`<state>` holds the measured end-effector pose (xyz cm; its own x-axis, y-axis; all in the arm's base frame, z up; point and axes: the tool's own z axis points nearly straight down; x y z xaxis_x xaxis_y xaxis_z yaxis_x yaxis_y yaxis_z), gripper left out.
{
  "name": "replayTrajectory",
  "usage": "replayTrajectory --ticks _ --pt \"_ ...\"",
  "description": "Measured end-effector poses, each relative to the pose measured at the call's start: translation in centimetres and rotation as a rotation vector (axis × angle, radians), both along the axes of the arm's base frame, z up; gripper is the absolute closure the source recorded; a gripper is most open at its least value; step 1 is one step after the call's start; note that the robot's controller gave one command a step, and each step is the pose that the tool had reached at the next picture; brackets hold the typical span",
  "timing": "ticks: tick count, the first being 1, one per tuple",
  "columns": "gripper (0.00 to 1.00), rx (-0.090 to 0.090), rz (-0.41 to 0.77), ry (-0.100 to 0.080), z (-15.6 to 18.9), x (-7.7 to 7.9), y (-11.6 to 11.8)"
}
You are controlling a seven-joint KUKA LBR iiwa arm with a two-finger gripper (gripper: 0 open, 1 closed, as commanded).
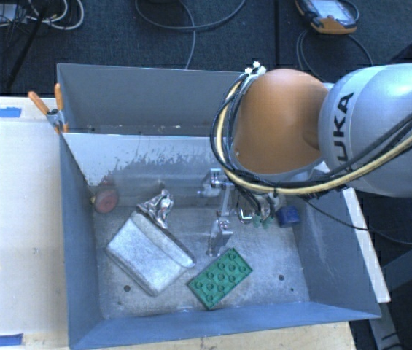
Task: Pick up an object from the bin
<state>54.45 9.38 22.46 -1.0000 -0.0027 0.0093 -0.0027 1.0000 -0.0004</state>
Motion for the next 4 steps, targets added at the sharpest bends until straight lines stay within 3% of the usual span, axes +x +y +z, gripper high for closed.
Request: replayTrajectory --ticks 1,2,3,4 --pt "0.00 0.000 0.139 0.002 -13.2 -6.8 -4.8" --pt "1.00 0.002 0.136 -0.006 -12.8 -6.6 -4.7" --pt "0.00 0.002 0.135 -0.006 -12.8 -6.6 -4.7" --pt "0.00 0.002 0.172 -0.026 -15.2 -6.4 -3.8"
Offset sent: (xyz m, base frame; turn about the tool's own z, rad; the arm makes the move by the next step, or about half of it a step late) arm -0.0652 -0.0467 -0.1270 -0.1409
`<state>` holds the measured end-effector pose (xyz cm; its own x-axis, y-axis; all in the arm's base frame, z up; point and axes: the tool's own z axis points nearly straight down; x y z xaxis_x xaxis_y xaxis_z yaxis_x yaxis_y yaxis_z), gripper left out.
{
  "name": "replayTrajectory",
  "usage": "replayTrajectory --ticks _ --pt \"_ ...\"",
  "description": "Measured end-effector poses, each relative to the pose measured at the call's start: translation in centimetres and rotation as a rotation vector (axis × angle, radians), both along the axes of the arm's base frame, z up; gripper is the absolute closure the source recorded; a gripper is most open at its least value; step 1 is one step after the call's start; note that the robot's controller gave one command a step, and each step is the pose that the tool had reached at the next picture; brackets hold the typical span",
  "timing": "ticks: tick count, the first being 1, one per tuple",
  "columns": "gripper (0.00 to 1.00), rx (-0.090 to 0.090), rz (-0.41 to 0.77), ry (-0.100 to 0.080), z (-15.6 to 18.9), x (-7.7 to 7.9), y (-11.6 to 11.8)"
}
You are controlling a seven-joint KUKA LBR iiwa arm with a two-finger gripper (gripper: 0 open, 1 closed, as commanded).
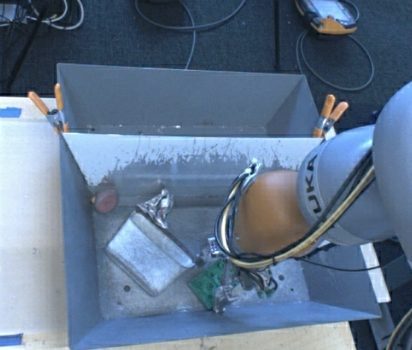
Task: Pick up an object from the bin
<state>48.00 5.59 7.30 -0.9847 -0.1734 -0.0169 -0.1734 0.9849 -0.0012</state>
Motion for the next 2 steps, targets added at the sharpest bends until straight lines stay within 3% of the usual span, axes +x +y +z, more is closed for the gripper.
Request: replayTrajectory --ticks 1,2 --pt "1.00 0.001 -0.001 0.004 0.1 -0.1 0.0" --pt "1.00 -0.005 0.073 0.008 19.1 1.1 -9.4"
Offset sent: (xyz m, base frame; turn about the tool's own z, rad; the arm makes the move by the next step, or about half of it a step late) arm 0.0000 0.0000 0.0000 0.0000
